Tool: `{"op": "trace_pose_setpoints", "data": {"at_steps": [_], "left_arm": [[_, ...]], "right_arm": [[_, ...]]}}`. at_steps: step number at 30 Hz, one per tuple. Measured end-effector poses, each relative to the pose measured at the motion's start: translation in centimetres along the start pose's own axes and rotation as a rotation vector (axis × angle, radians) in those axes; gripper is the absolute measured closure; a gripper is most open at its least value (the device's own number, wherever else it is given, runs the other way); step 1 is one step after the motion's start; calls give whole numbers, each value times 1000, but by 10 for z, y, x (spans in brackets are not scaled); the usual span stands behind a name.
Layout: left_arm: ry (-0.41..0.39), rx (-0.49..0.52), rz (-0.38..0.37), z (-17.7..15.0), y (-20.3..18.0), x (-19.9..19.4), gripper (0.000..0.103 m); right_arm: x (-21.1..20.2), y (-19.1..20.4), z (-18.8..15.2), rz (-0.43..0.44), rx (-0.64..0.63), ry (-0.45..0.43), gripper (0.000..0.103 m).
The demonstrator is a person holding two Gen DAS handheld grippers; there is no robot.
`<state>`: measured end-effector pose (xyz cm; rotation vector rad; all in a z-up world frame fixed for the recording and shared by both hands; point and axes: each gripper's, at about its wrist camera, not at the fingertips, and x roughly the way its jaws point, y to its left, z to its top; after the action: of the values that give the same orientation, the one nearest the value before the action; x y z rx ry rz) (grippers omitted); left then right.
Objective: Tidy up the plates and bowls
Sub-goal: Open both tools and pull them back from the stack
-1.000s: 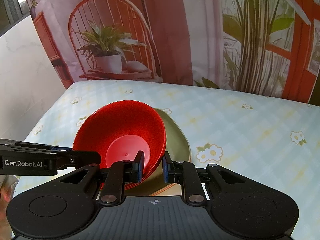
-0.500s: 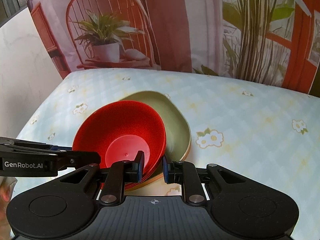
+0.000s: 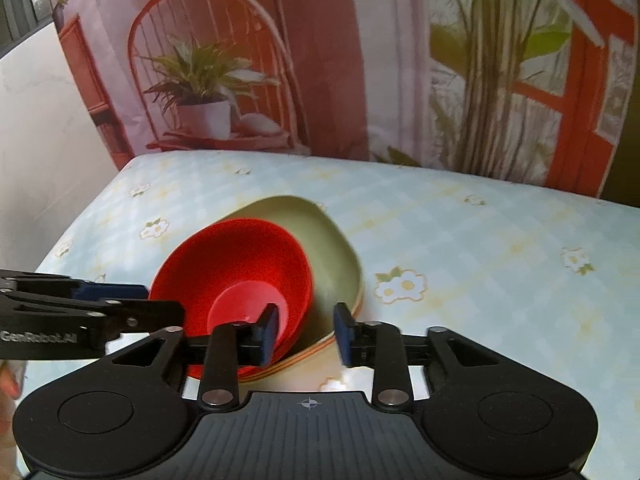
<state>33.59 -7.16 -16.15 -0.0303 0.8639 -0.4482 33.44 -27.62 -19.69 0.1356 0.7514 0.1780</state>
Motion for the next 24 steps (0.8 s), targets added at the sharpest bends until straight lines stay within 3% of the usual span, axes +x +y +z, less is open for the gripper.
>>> {"op": "trace_pose_setpoints", "data": {"at_steps": [7,12,20,24], "left_arm": [[-112,26,49,1,-5,-44,11],[-152,31,106,-4,-8,-74,3],[-251,16,120,-14,-9,-127,0],[-307,70,235,-20,-23,-153,0]], "right_arm": [[-40,-2,0,-31,1,-86,29],[-74,2,-3,-44,-4,-152,3],[-127,22,-9,-62,-36,-241,0],[-154,35,-15,-105,-49,-283,0]]}}
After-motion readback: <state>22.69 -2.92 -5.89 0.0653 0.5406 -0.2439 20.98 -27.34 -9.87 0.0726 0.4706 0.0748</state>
